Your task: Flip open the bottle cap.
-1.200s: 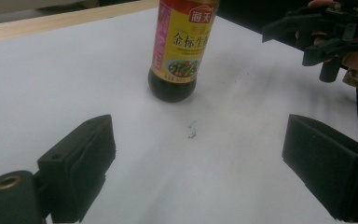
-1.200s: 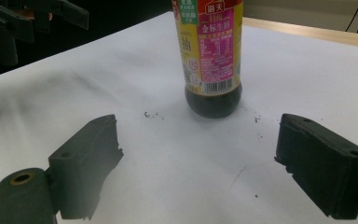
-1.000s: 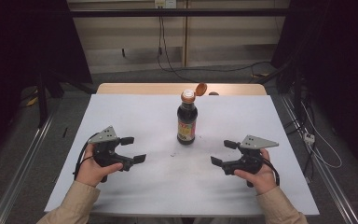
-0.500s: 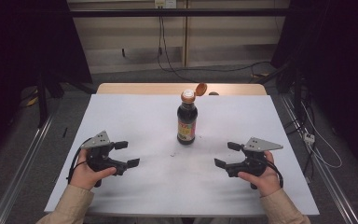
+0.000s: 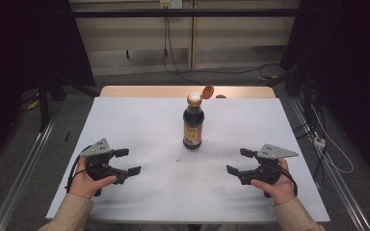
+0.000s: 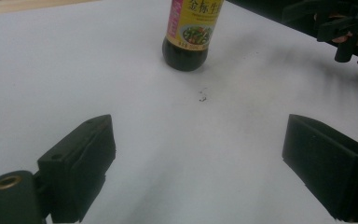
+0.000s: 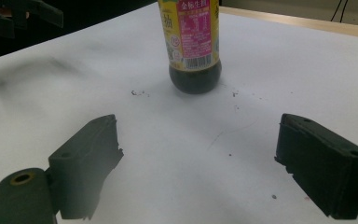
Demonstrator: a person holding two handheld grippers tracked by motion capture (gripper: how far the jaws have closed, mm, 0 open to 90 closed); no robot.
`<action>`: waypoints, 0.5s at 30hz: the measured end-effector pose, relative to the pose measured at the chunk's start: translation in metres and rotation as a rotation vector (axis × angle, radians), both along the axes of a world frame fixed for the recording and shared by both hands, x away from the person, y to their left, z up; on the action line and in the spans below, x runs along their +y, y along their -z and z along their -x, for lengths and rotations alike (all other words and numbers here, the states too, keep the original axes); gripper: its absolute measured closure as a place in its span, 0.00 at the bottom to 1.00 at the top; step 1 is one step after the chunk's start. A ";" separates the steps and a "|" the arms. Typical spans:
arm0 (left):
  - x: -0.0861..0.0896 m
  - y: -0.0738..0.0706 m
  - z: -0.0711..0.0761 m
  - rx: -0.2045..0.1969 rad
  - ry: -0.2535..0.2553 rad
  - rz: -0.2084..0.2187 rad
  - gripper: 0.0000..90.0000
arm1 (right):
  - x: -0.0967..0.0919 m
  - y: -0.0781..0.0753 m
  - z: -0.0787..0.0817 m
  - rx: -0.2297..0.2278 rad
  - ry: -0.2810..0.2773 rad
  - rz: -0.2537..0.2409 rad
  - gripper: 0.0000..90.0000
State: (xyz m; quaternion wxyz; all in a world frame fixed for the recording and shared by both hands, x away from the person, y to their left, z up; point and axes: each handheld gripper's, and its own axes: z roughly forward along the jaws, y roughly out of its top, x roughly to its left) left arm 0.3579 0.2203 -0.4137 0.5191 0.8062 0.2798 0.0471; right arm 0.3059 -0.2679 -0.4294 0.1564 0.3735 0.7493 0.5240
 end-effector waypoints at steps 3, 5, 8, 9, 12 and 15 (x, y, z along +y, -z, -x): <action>0.001 0.001 0.001 0.001 -0.001 -0.002 0.10 | -0.002 0.000 0.001 0.001 0.003 0.001 0.14; 0.001 0.001 0.002 0.002 -0.004 0.000 0.10 | -0.003 0.001 0.002 -0.002 0.001 0.002 0.14; 0.001 0.001 0.002 0.002 -0.007 0.001 0.10 | -0.006 0.001 0.004 -0.003 0.004 0.006 0.14; 0.001 0.001 0.002 0.000 -0.006 -0.001 0.10 | -0.007 0.002 0.005 -0.004 0.006 0.005 0.14; 0.001 0.001 0.002 -0.003 -0.007 0.002 0.10 | -0.009 0.002 0.007 -0.006 0.009 0.010 0.14; 0.001 0.001 0.003 -0.005 -0.006 -0.004 0.10 | -0.011 0.002 0.009 -0.013 0.007 0.011 0.14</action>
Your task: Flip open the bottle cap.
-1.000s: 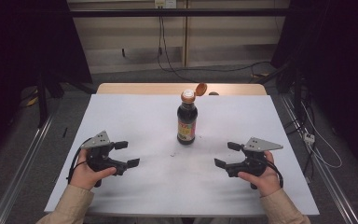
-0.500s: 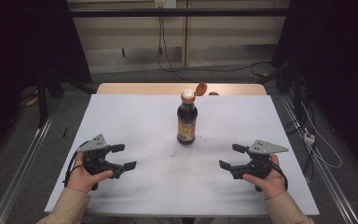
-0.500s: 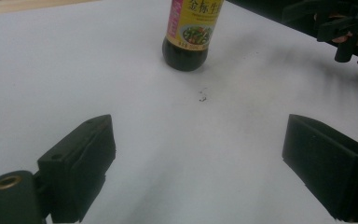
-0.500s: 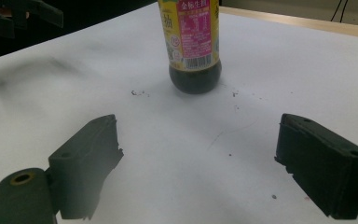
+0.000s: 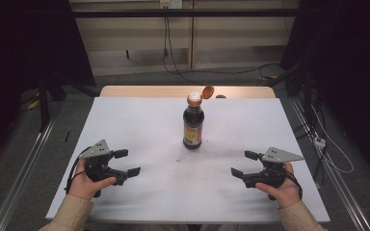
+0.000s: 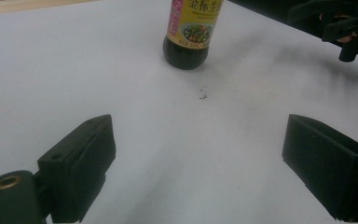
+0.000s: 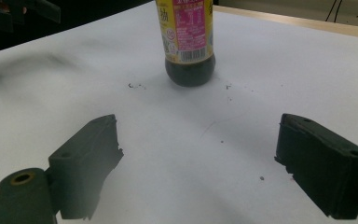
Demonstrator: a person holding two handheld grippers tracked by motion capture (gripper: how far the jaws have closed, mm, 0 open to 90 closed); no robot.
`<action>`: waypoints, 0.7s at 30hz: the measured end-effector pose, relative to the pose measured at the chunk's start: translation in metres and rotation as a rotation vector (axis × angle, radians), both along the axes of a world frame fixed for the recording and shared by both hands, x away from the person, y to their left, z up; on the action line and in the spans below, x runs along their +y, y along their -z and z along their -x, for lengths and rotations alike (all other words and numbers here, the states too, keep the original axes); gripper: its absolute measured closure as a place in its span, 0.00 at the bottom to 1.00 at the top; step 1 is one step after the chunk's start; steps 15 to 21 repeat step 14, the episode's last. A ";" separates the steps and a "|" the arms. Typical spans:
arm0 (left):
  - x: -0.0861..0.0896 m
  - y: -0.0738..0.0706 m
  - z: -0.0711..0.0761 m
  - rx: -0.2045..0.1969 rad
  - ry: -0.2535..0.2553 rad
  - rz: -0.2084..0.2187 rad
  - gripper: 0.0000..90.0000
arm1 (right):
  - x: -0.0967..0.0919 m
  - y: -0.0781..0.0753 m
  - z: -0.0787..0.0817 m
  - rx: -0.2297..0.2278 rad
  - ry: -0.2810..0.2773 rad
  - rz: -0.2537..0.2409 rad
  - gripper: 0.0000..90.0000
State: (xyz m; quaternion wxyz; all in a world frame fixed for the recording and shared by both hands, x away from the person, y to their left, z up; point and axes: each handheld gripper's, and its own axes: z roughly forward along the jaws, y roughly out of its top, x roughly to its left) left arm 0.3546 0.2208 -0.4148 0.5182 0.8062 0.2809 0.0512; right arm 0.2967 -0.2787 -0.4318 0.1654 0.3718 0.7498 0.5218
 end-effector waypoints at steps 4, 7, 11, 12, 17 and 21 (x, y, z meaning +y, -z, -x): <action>0.000 0.001 0.001 -0.003 0.000 -0.002 0.10 | 0.000 -0.002 0.002 -0.004 -0.001 -0.004 0.14; -0.001 0.001 0.002 -0.007 -0.003 -0.003 0.10 | 0.000 -0.002 0.003 -0.008 -0.003 -0.004 0.14; -0.002 0.002 0.003 -0.007 0.001 -0.010 0.10 | 0.001 0.000 0.003 -0.003 -0.001 -0.001 0.14; -0.002 0.003 0.003 -0.007 0.002 -0.011 0.10 | 0.001 0.000 0.003 -0.005 -0.002 0.001 0.14; -0.002 0.003 0.003 -0.008 0.001 -0.012 0.10 | 0.001 -0.001 0.003 -0.012 -0.002 0.000 0.14; -0.002 0.003 0.003 -0.008 0.001 -0.012 0.10 | 0.001 -0.001 0.003 -0.012 -0.002 0.000 0.14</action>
